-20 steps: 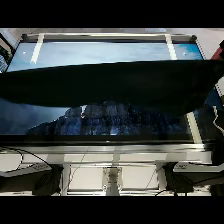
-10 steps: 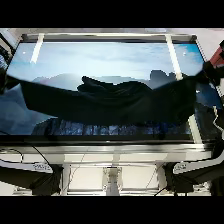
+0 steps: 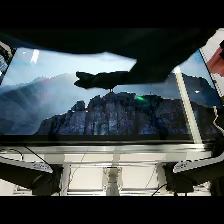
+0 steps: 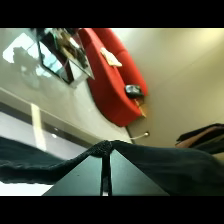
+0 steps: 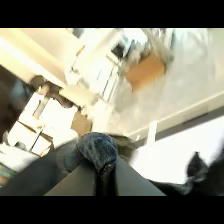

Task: Fold the clothes and pants, and hang the long-sleeved shirts on hangers.

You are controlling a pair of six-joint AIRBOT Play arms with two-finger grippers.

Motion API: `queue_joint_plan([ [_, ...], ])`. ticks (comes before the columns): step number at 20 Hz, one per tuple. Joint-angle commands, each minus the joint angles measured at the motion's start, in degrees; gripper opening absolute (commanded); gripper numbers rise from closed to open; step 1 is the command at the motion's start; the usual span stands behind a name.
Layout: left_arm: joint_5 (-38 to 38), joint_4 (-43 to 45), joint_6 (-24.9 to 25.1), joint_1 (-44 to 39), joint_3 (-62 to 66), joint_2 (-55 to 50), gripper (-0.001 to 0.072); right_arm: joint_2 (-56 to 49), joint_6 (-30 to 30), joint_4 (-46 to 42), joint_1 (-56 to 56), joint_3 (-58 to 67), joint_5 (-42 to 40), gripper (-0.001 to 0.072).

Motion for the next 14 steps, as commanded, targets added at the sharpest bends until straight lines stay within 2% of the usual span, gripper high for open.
queue_joint_plan([
  [1,-7.54,5.90,2.64,3.58,1.33,1.51,0.0025,2.71,-2.23,-4.63,-5.60,-3.76,10.10,0.0026],
  [4,-19.26,25.18,4.22,1.38,-1.62,1.55,0.0025,2.58,-1.81,-24.96,-4.15,-6.16,20.06,0.0026],
  [7,-23.17,40.11,5.84,-3.08,-9.53,1.55,0.0024,2.58,-2.01,-41.18,0.11,-14.05,22.05,0.0026],
  [11,-23.43,55.54,8.59,-5.77,-22.34,2.45,0.0024,3.06,-4.57,-49.53,1.49,-30.36,21.03,0.0026],
  [14,-22.36,57.96,14.03,-3.32,-32.44,5.38,0.0024,5.68,-5.68,-54.38,-0.92,-39.80,17.84,0.0026],
])
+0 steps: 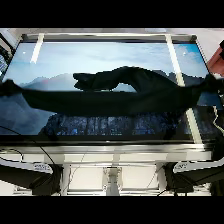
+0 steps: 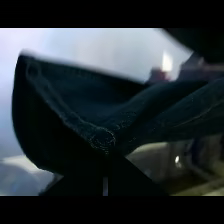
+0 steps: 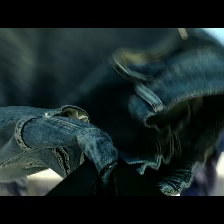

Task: Fold the clothes and pants, and hang the long-sleeved shirts on hangers.

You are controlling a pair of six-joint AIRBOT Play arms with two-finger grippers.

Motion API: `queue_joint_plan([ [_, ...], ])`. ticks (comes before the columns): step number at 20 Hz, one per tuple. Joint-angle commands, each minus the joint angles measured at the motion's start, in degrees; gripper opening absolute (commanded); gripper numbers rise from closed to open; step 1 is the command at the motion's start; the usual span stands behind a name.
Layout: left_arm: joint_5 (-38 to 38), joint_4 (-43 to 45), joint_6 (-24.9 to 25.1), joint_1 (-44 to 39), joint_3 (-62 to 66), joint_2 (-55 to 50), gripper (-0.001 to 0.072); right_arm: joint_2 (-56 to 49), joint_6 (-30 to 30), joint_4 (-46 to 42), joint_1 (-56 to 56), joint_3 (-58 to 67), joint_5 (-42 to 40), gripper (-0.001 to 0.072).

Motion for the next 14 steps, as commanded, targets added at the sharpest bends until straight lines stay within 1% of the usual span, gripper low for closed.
queue_joint_plan([
  [1,-0.17,8.31,6.12,2.25,-11.69,3.21,0.0024,2.69,-1.53,-9.42,-2.49,-10.78,-2.03,0.0026],
  [3,0.79,11.93,7.50,5.46,-16.92,5.73,0.0024,5.07,-1.57,-12.70,-6.36,-13.99,-2.80,0.0026],
  [5,0.83,15.02,8.39,9.27,-20.87,7.85,0.0024,7.45,-2.64,-13.73,-10.73,-16.61,-3.82,0.0026],
  [9,2.45,15.10,9.64,16.06,-28.46,10.82,0.0025,10.45,-7.54,-12.22,-18.05,-22.25,-4.96,0.0026],
  [12,4.81,14.32,9.64,15.43,-33.03,10.97,0.0025,10.43,-10.58,-11.85,-19.10,-29.51,-7.74,0.0027],
  [14,5.09,15.13,9.62,13.84,-34.05,10.82,0.0026,10.43,-10.95,-12.00,-19.10,-33.29,-10.62,0.0028],
])
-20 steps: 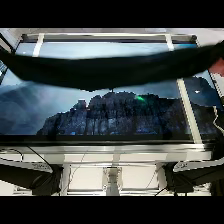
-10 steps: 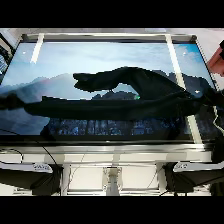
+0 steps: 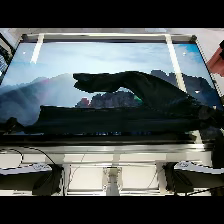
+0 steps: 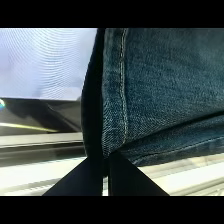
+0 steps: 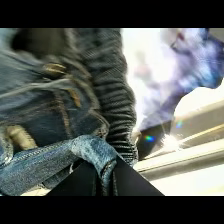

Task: Fold the clothes and pants, and hang the long-sleeved shirts on hangers.

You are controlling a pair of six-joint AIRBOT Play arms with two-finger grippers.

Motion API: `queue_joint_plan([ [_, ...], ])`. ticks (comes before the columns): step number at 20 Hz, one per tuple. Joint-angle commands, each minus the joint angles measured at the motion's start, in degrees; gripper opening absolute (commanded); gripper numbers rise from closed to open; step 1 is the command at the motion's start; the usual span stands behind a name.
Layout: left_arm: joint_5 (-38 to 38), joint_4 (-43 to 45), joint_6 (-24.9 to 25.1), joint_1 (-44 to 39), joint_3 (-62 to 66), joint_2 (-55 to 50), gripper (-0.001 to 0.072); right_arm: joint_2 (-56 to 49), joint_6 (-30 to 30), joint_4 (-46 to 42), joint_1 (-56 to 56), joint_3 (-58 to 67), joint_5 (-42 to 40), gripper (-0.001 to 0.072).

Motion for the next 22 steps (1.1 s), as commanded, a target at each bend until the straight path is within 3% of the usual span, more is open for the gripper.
queue_joint_plan([
  [1,0.87,1.46,0.35,-1.09,-3.08,0.33,0.0027,0.37,-2.25,-0.07,-1.09,-5.99,-3.80,0.0031],
  [2,0.87,2.62,-0.09,-1.44,-3.08,0.33,0.0028,0.37,-2.23,-0.52,-1.09,-6.05,-3.93,0.0062],
  [4,0.85,5.44,-1.51,-1.40,-3.08,0.33,0.0035,0.37,-1.22,-3.02,-1.09,-6.05,-3.93,0.0230],
  [7,0.66,8.09,-3.13,-1.40,-2.99,0.39,0.0061,0.39,0.39,-5.29,-1.09,-5.40,-3.54,0.0274],
  [10,0.15,11.87,-6.08,-1.40,-2.23,0.50,0.0407,0.39,3.98,-11.37,-1.09,-1.22,-0.20,0.0275],
  [11,-0.98,12.83,-6.10,-1.40,-1.62,0.50,0.0432,0.39,5.22,-13.81,-1.09,0.85,1.33,0.0277],
  [13,-2.91,13.29,-6.12,-1.38,0.72,0.50,0.0432,0.39,6.51,-17.84,-1.09,6.16,4.92,0.0343],
  [15,-3.93,9.75,-6.14,-1.40,4.44,0.50,0.0432,0.44,6.58,-19.52,-1.09,12.15,7.78,0.0347],
  [17,-4.50,1.60,-6.10,-1.42,9.66,0.50,0.0432,1.20,10.73,-18.88,-1.09,15.98,5.92,0.0347],
  [19,-3.50,-13.29,-4.46,-1.44,14.69,0.50,0.0392,1.60,13.92,-14.19,-0.98,17.75,3.65,0.0347],
  [20,-2.51,-23.08,-2.01,-1.90,16.44,0.50,0.0286,1.60,13.90,-10.49,-0.92,18.12,3.08,0.0347],
  [21,-1.46,-30.84,0.52,-3.06,17.57,0.48,0.0244,1.53,13.73,-5.70,-0.81,18.10,2.51,0.0347],
  [22,0.76,-36.13,2.29,-5.44,18.53,0.48,0.0244,1.36,13.25,-0.92,-0.52,18.10,2.16,0.0347],
])
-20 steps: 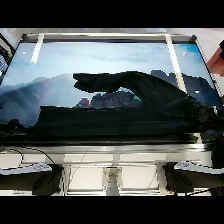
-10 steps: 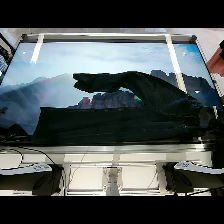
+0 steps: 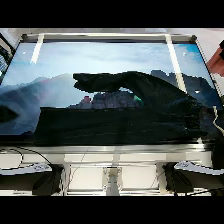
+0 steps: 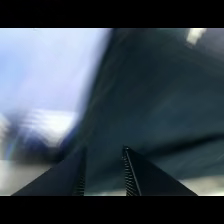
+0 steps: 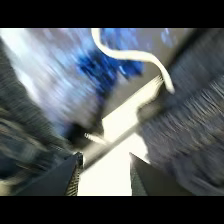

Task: Fold the clothes and pants, and hang the long-sleeved shirts on hangers.

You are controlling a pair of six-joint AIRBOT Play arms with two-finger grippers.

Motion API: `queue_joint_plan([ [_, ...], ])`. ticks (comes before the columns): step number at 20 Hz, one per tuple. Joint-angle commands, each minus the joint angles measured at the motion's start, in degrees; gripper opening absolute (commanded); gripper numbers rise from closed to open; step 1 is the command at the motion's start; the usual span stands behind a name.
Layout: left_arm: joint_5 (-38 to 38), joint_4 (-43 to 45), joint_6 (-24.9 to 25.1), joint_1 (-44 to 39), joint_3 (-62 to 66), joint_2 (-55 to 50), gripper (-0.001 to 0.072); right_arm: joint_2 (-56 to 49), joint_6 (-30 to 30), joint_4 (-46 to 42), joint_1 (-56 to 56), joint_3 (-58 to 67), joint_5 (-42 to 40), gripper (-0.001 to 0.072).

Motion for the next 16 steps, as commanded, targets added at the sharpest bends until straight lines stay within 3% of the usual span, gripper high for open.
queue_joint_plan([
  [1,6.47,-22.53,5.14,-6.10,4.92,0.00,0.0256,-0.02,0.81,13.90,0.74,1.75,-1.97,0.0347],
  [3,14.27,-20.17,5.11,-15.13,5.31,-0.35,0.0349,-0.02,-1.75,19.21,2.40,1.75,-2.36,0.0347],
  [6,25.68,-14.64,4.61,-29.35,5.33,-3.30,0.0356,0.00,-4.28,20.70,6.58,1.75,-2.56,0.0347],
  [7,28.89,-14.21,2.29,-33.14,5.64,-5.40,0.0356,0.00,-4.59,20.70,7.96,1.75,-2.75,0.0347],
  [11,25.31,-14.34,-6.82,-41.13,13.33,-18.64,0.0361,0.00,-6.08,20.70,12.52,1.75,-3.89,0.0347],
  [14,25.51,-14.29,-10.62,-43.04,18.95,-24.85,0.0432,0.00,-6.08,20.68,14.27,1.75,-3.80,0.0355],
  [16,25.07,-14.27,-14.80,-43.01,21.75,-27.54,0.0434,-0.02,-6.01,20.79,14.34,1.75,-3.85,0.0453],
])
